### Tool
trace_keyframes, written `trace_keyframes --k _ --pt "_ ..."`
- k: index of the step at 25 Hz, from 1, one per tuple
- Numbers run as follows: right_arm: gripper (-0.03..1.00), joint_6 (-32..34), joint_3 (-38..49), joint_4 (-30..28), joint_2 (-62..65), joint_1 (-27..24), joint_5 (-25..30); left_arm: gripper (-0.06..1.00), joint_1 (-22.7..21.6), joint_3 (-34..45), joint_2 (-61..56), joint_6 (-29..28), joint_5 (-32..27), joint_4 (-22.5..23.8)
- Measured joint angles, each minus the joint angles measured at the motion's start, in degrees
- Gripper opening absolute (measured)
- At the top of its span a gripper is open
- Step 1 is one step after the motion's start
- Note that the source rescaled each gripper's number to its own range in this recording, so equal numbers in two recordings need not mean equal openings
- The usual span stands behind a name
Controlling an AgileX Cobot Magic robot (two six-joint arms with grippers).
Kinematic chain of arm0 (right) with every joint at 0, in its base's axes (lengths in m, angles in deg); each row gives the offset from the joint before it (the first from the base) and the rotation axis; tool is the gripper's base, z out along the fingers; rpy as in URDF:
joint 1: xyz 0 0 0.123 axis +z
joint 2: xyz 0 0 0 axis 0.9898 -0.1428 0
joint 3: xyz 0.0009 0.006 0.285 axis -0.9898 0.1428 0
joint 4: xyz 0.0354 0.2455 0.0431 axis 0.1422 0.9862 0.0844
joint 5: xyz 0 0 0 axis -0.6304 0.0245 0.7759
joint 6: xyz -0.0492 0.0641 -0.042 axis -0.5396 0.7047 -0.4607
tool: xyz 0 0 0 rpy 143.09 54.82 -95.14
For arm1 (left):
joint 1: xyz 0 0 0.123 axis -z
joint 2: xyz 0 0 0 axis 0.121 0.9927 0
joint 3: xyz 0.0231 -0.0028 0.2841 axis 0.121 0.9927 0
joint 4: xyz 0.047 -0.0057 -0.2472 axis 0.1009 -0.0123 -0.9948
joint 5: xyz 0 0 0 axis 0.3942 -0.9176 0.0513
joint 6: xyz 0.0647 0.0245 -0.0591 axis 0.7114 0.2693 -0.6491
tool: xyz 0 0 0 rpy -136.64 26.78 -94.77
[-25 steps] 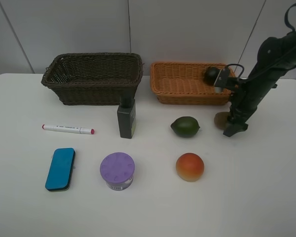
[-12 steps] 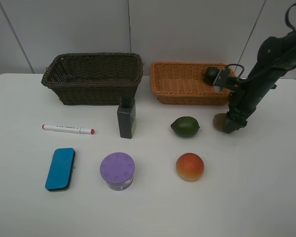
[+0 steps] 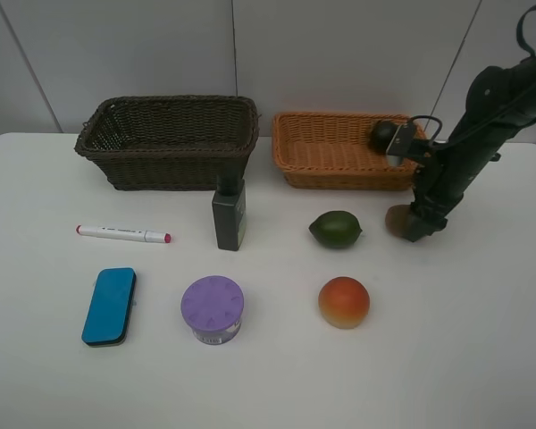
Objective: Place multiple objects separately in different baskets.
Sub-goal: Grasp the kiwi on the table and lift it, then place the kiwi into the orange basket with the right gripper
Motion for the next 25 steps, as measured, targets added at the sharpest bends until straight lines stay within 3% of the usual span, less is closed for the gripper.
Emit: trace_keyframes --k 8,16,21,25 --pt "0.04 0.0 0.0 0.0 0.0 0.0 0.57 1.0 0.0 0.0 0.0 0.0 0.0 0.0" --pt "0.04 1.17 0.0 0.0 7.64 0.0 6.87 1.0 0.0 0.0 0.0 0.0 0.0 0.0" --pt "0.04 11.19 0.0 0.0 16.51 0.0 7.13 1.0 0.0 0.0 0.0 0.0 0.0 0.0" --pt "0.04 27.11 -1.08 -1.28 18.95 0.0 7.31 1.0 0.0 0.0 0.0 0.0 0.0 0.0"
